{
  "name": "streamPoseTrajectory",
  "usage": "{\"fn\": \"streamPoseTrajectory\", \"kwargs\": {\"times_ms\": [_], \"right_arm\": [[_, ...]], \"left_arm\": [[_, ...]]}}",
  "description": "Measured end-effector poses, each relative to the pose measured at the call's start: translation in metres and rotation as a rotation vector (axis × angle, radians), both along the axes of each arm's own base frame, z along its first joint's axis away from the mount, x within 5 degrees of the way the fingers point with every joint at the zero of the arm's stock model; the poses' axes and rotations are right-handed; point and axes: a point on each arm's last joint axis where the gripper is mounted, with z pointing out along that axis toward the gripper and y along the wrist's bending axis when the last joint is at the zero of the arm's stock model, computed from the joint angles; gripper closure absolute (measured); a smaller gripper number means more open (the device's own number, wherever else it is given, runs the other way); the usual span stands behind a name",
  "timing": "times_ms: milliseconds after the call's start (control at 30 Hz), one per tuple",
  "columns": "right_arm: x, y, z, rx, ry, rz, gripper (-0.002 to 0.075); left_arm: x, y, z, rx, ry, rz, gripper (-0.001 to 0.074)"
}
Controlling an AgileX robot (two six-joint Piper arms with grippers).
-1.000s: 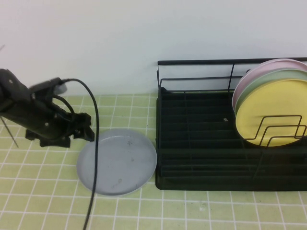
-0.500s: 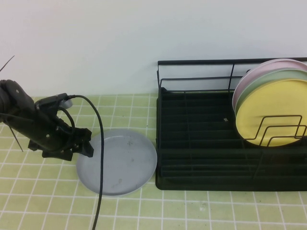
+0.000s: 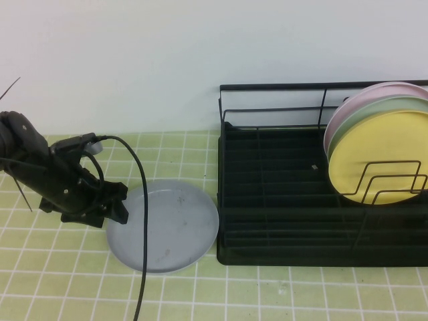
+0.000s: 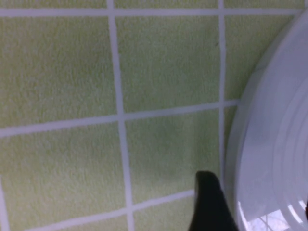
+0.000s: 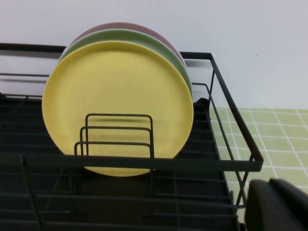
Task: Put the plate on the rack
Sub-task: 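Move the gripper toward the grey plate on the table, then grip the edge of the plate on the counter and lift it up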
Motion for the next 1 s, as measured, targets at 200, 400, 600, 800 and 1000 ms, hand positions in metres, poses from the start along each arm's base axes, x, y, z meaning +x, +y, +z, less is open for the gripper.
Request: {"fn": "streamPoseTrajectory", "kwargs": {"times_ms": [200,400,600,800,1000], "right_arm": [[0.0,0.0,0.0,0.0,0.0,0.0,0.0729],[0.0,0.0,0.0,0.0,0.0,0.0,0.0729],[0.0,0.0,0.0,0.0,0.0,0.0,0.0729],[0.0,0.0,0.0,0.0,0.0,0.0,0.0729],[0.0,0.0,0.0,0.0,0.001,0.0,0.0729]], "left_arm": [[0.001,0.0,0.0,0.008,-0.017,-0.014,0.037],[0.003,0.0,0.001,0.004,-0.035,-0.001,0.0406],[0.004,0.0,-0.006,0.003,-0.018,-0.002,0.0412],[0.004,0.0,-0.015,0.005,0.003,-0.012,0.0412],[0.004,0.0,-0.015,0.014,-0.001,-0.025,0.0477]]}}
